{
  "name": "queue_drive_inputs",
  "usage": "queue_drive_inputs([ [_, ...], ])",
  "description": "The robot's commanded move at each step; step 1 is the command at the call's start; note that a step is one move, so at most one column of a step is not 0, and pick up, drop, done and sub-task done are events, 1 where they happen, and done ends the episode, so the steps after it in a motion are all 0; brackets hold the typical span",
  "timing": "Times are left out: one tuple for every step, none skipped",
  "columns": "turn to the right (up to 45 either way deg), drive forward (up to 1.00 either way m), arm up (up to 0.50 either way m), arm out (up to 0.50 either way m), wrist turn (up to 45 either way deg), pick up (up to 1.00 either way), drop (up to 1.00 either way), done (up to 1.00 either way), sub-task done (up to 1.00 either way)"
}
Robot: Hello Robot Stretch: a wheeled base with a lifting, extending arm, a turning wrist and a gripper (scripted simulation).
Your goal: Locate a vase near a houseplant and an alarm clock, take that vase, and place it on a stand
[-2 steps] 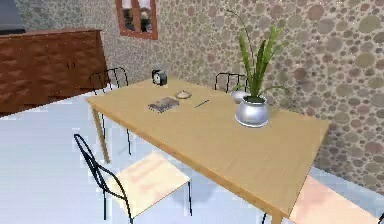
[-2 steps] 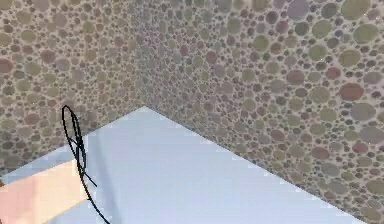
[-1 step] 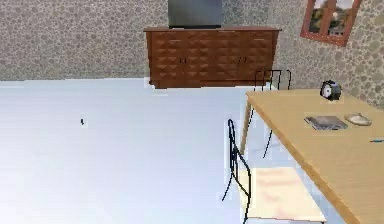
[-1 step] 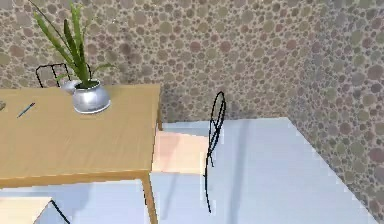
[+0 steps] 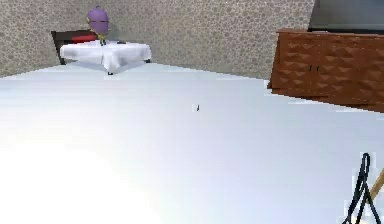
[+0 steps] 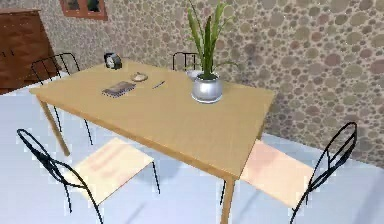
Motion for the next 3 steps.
queue_drive_inputs([
  [0.0,0.55,0.0,0.0,0.0,0.0,0.0,0.0,0.0],
  [27.0,0.0,0.0,0.0,0.0,0.0,0.0,0.0,0.0],
  [0.0,1.0,0.0,0.0,0.0,0.0,0.0,0.0,0.0],
])
